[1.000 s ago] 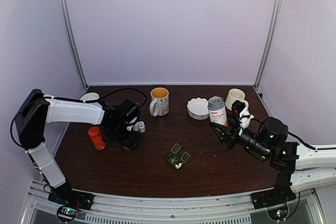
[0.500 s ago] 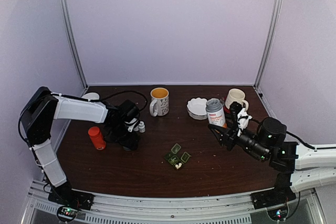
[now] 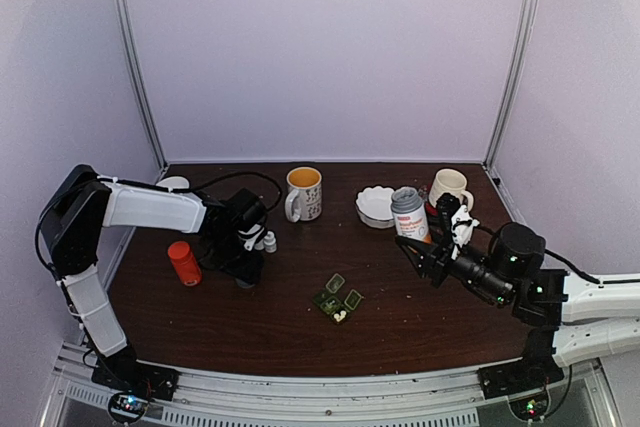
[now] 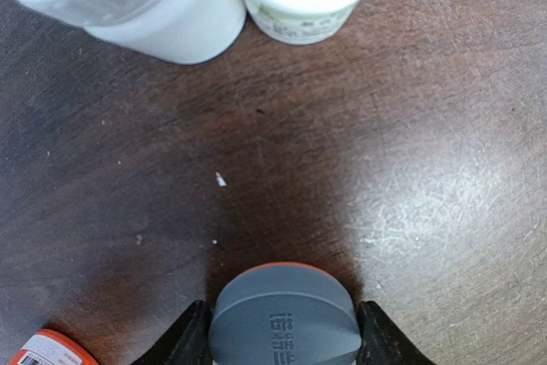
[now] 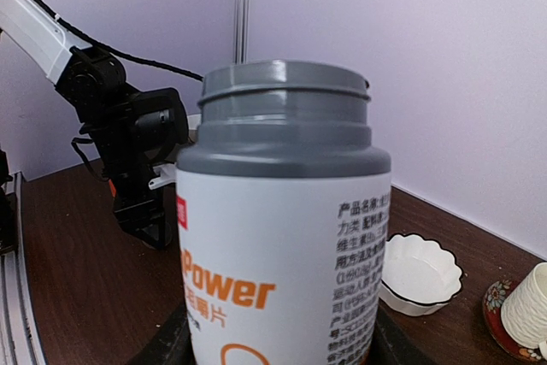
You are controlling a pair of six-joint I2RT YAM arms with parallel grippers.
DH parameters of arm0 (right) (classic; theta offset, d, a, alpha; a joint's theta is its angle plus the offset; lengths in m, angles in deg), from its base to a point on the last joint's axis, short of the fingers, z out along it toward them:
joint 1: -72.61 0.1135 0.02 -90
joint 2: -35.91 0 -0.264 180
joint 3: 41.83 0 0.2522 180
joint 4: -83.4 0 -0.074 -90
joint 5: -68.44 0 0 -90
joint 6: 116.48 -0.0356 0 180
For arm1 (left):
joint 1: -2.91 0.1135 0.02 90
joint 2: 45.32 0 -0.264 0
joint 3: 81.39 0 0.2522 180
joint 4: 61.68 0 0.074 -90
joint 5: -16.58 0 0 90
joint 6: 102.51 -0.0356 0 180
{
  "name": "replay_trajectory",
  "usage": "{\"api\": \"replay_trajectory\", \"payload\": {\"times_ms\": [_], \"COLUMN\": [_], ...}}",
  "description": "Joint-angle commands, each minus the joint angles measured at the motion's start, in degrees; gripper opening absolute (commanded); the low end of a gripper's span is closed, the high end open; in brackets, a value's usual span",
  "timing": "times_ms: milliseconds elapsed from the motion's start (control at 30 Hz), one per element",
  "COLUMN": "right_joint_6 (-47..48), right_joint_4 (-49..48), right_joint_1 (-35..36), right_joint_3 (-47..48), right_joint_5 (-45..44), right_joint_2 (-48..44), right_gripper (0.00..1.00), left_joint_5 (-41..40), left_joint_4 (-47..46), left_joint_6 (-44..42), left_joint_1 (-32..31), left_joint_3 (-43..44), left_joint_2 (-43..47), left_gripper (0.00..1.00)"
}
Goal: Sort the pills into containers
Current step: Pick up the lid of the pill bottle from the center of the board.
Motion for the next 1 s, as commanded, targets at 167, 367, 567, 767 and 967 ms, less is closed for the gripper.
{"api": "replay_trajectory", "payload": {"times_ms": [167,367,567,767,967], "right_joint_6": [-0.18,-0.11,0.11,0.19,0.31], "right_joint_4": [-0.31,-0.31,-0.22,-0.28,0.26], "right_joint_1": [0.01,0.01,0.01,0.01,0.01], "right_joint_3": [1.99,2.14,2.49,2.91,3.53], "right_joint_5": [1.25,1.47,1.61,2.08,3.32], "right_joint_2": [0.31,0.58,0.92,1.47,2.16], "right_gripper": [0.00,0.00,0.00,0.00,0.00], "left_joint_5": [0.02,-0.25,-0.42,-0.57,-0.41], "left_joint_4": [0.94,1.34,1.48,1.96,1.98], "left_joint_6": [-0.85,-0.83,-0.82,-1.02,-1.29], "left_joint_1": [0.35,0.35,0.35,0.35,0.35], "left_joint_3": [1.23,1.04,0.95,1.22,1.48], "left_joint_2": [-0.01,-0.37,-0.66,-0.26,1.06], "left_gripper": [0.66,0.72,0.67,0.57,0.52]}}
